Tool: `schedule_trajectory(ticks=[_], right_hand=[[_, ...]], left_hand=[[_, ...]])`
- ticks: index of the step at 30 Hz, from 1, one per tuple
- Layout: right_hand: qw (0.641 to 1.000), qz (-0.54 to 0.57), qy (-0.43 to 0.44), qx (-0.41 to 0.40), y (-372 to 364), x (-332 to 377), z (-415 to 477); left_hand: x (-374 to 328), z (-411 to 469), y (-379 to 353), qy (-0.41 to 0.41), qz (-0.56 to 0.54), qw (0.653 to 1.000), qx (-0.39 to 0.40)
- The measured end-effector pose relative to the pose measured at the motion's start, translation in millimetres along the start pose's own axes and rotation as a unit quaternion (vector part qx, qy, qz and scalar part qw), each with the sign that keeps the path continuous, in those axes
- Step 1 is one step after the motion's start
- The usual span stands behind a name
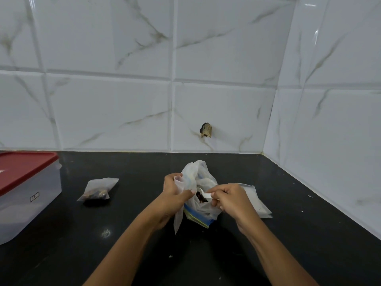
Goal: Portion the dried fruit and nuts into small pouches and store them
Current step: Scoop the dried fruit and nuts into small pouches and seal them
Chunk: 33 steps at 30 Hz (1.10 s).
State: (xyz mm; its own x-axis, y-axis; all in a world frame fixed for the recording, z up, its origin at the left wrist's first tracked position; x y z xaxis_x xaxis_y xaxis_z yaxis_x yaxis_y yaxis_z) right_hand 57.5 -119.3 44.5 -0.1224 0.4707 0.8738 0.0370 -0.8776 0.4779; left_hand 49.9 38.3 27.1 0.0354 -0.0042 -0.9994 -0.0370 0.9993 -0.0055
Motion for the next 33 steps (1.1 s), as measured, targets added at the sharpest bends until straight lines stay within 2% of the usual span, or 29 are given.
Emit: schedule_trajectory(ticks=[4, 8, 13, 17, 19, 23, 27, 30, 33], right_hand=[[1.000, -0.005, -0.013, 0.007, -1.4, -1.3, 1.8], [0.994, 0.089, -0.058, 0.003, 0.4, -4.2, 4.2], [0.996, 0.058, -0.062, 0.033, -2.2, -3.9, 4.0], [0.980, 0.169, -0.096, 0.048, 2.9, -5.6, 5.6], [0.970, 0.215, -0.106, 0.049, 4.2, -7.6, 7.1], [0.963, 0.238, -0.117, 0.052, 5.7, -9.5, 9.2], [0.958, 0.265, -0.108, 0.037, 14.7, -8.3, 8.7], [0.960, 0.268, -0.077, 0.017, 21.6, -4.2, 4.4], [0.961, 0.276, -0.035, -0.005, 26.3, 3.0, -0.2]], left_hand=[[1.2, 0.2, 0.7, -0.006, 0.027, 1.000, -0.009], [2.7, 4.2, 10.8, 0.028, 0.036, 0.998, -0.037], [2.9, 4.9, 12.0, 0.035, 0.048, 0.998, -0.028], [-2.4, 1.9, 13.5, 0.045, 0.065, 0.996, -0.037], [-9.0, -0.3, 17.2, 0.027, 0.090, 0.993, -0.066], [-27.2, -6.9, 20.5, -0.074, 0.184, 0.974, -0.108], [-35.2, -11.4, 15.1, -0.114, 0.240, 0.963, -0.055], [-31.6, -9.4, 11.4, -0.092, 0.305, 0.948, -0.023], [-29.0, -8.8, 9.9, -0.080, 0.323, 0.943, -0.011]])
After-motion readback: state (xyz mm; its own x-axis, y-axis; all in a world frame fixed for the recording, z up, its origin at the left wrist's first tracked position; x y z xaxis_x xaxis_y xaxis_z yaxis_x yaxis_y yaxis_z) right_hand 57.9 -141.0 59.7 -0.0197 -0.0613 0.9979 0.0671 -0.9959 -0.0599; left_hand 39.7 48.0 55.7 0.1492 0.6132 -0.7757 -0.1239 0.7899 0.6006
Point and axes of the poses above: each hand's wrist, its own z-axis towards the middle knuckle, its own y-axis out of the back of the hand, x = y × z, the point moved 2 cm from there along z, towards the middle knuckle, and after that the axes turned 5 degrees about -z, right-handed, at the moved point
